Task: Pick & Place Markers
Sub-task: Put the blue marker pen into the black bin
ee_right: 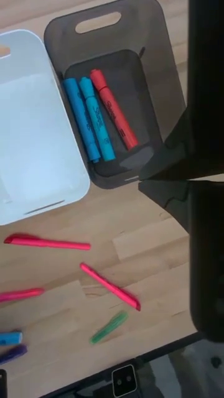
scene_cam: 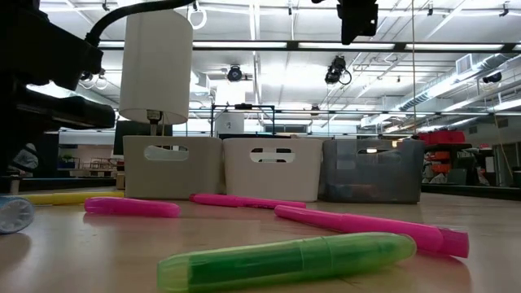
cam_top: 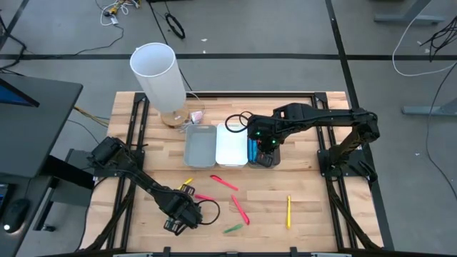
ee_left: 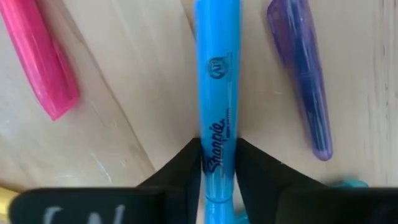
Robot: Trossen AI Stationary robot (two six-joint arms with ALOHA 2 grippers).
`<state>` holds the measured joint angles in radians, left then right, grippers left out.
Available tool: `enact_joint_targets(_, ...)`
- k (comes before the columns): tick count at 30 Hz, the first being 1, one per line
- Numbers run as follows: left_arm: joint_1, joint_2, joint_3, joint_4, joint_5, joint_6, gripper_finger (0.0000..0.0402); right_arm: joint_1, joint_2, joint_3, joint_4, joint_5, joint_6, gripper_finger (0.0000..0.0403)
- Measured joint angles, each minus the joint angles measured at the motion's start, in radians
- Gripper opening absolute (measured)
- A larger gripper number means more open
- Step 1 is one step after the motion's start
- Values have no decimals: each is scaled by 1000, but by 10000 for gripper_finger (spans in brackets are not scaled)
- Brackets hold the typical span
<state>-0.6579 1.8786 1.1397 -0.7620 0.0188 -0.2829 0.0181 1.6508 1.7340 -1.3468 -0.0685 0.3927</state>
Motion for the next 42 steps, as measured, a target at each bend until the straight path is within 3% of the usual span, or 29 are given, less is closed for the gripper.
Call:
enact_joint_targets(5, 0, 1, -1, 1, 3, -22, 69, 4, 0, 0, 0, 0, 11, 2)
enact_joint_targets(27, 6, -112, -3, 13, 2, -186, 70, 23, 0, 0, -5, 0, 17, 2)
enact_joint_targets(42, 34, -268, -1, 97, -134, -324, 70, 23, 0, 0, -5, 0, 17, 2)
